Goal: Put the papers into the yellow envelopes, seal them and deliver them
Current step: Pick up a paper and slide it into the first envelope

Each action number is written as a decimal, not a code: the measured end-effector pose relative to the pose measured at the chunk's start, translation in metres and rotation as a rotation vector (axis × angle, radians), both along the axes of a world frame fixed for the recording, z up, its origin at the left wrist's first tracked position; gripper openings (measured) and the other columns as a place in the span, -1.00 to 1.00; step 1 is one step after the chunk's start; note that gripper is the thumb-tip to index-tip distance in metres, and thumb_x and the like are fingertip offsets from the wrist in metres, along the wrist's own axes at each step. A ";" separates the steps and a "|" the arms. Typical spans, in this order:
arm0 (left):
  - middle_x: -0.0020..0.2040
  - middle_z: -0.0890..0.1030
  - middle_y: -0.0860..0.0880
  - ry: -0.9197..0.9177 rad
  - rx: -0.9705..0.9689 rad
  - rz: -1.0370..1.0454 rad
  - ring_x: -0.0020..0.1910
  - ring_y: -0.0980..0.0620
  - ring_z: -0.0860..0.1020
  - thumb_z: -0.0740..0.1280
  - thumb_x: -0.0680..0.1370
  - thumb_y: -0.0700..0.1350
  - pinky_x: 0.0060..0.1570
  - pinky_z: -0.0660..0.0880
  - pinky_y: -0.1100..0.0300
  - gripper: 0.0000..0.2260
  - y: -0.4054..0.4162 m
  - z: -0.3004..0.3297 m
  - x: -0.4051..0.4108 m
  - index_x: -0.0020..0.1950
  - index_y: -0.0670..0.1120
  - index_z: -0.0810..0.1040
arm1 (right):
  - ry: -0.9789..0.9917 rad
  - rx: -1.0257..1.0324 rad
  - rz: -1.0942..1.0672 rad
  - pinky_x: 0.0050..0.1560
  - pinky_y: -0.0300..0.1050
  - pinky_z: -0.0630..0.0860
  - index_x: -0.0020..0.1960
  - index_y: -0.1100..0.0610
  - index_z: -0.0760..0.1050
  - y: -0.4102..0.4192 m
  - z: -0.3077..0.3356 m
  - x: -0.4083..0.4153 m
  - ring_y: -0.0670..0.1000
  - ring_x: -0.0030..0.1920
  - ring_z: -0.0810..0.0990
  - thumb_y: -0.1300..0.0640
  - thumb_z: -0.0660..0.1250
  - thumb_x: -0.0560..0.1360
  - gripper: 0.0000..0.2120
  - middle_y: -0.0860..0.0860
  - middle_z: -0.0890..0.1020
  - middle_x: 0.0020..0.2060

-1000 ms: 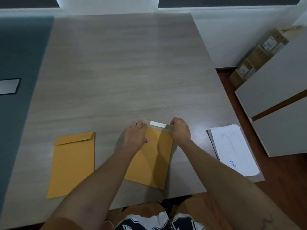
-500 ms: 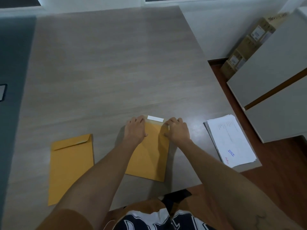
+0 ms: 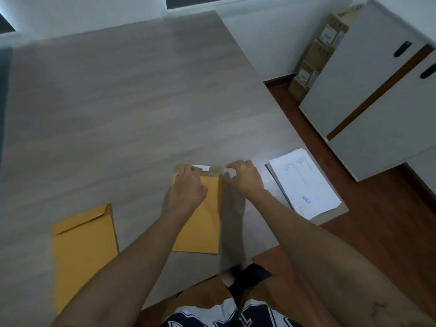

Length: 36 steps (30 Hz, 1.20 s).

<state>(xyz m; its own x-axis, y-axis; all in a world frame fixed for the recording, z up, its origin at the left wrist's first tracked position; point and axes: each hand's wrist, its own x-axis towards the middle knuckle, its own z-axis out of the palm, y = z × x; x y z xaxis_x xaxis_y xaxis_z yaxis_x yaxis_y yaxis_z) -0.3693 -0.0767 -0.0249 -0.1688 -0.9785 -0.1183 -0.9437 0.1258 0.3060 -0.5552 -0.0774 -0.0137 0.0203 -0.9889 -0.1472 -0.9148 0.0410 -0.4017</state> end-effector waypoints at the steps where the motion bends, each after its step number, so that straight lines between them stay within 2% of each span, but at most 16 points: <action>1: 0.20 0.50 -0.15 0.036 -0.007 -0.018 0.23 -0.16 0.41 0.37 0.46 -0.13 0.20 0.34 0.04 -0.60 0.002 0.002 -0.013 0.28 -0.17 0.51 | -0.006 0.000 -0.030 0.19 0.02 0.45 0.28 0.09 0.53 0.002 0.004 -0.012 0.12 0.22 0.44 0.02 0.32 0.53 -0.65 0.07 0.57 0.21; 4: 0.16 0.52 -0.15 0.116 0.000 -0.097 0.21 -0.17 0.43 0.35 0.47 -0.13 0.17 0.37 0.02 -0.66 0.007 0.007 -0.057 0.23 -0.17 0.54 | 0.011 -0.013 -0.158 0.23 0.02 0.45 0.26 0.08 0.53 0.009 0.011 -0.052 0.11 0.21 0.45 0.00 0.39 0.50 -0.64 0.09 0.55 0.20; 8: 0.24 0.49 -0.13 0.225 0.115 -0.099 0.22 -0.14 0.45 0.34 0.50 -0.10 0.19 0.41 0.03 -0.59 0.011 0.005 -0.125 0.34 -0.14 0.50 | 0.023 -0.050 -0.380 0.19 0.02 0.47 0.23 0.07 0.54 0.022 0.012 -0.112 0.11 0.19 0.46 -0.03 0.37 0.51 -0.67 0.10 0.54 0.19; 12: 0.24 0.47 -0.15 0.343 0.233 0.006 0.20 -0.15 0.50 0.36 0.50 -0.06 0.20 0.45 0.03 -0.54 0.018 0.001 -0.177 0.37 -0.16 0.48 | 0.081 -0.010 -0.469 0.23 0.02 0.45 0.29 0.09 0.48 0.036 0.009 -0.163 0.13 0.25 0.43 -0.06 0.38 0.49 -0.57 0.12 0.51 0.25; 14: 0.21 0.48 -0.14 0.371 0.295 0.103 0.14 -0.16 0.52 0.36 0.48 0.01 0.18 0.48 0.01 -0.55 0.023 -0.002 -0.199 0.32 -0.16 0.51 | 0.112 0.037 -0.506 0.23 0.01 0.45 0.34 0.09 0.44 0.041 0.007 -0.187 0.11 0.26 0.42 -0.12 0.38 0.48 -0.49 0.11 0.48 0.28; 17: 0.08 0.47 -0.10 0.398 0.339 0.191 0.02 -0.15 0.54 0.30 0.41 0.12 0.08 0.54 -0.07 -0.63 0.030 -0.007 -0.222 0.05 -0.13 0.52 | 0.153 0.102 -0.501 0.23 0.00 0.43 0.37 0.11 0.39 0.047 0.001 -0.214 0.10 0.26 0.42 -0.20 0.39 0.46 -0.39 0.10 0.47 0.29; 20: 0.02 0.41 -0.04 0.385 0.354 0.262 -0.03 -0.14 0.54 0.26 0.38 0.15 0.00 0.55 -0.08 -0.68 0.036 -0.009 -0.235 -0.04 -0.06 0.46 | 0.171 0.138 -0.463 0.22 0.01 0.43 0.37 0.11 0.38 0.050 -0.006 -0.227 0.09 0.25 0.42 -0.24 0.39 0.43 -0.35 0.10 0.47 0.27; 24: 0.06 0.44 -0.02 0.392 0.346 0.327 0.03 -0.09 0.56 0.29 0.41 0.12 0.04 0.56 -0.07 -0.69 0.038 -0.011 -0.249 0.09 0.01 0.53 | 0.142 0.154 -0.437 0.22 0.01 0.41 0.35 0.11 0.38 0.048 -0.013 -0.232 0.09 0.25 0.41 -0.25 0.41 0.41 -0.34 0.10 0.45 0.25; 29: 0.01 0.46 0.04 0.389 0.327 0.388 -0.06 -0.03 0.58 0.28 0.39 0.17 -0.07 0.60 -0.07 -0.71 0.039 -0.011 -0.256 0.02 0.07 0.54 | 0.115 0.138 -0.440 0.21 -0.02 0.40 0.34 0.11 0.37 0.047 -0.017 -0.234 0.08 0.24 0.41 -0.23 0.44 0.40 -0.34 0.09 0.44 0.25; 36: 0.05 0.50 0.04 0.382 0.301 0.454 -0.05 -0.01 0.58 0.29 0.44 0.16 -0.06 0.60 -0.06 -0.67 0.041 -0.004 -0.264 0.12 0.03 0.53 | 0.117 0.138 -0.445 0.19 -0.04 0.38 0.35 0.10 0.36 0.047 -0.020 -0.234 0.07 0.24 0.40 -0.24 0.43 0.40 -0.33 0.08 0.43 0.26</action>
<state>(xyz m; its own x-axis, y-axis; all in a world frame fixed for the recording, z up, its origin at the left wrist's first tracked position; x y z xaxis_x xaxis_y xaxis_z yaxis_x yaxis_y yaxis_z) -0.6330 -0.0356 -0.0290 0.1677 -0.8959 -0.4114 -0.7010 -0.4018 0.5893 -0.7896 -0.0308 -0.0333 -0.4248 -0.8691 -0.2535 -0.8351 0.4843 -0.2608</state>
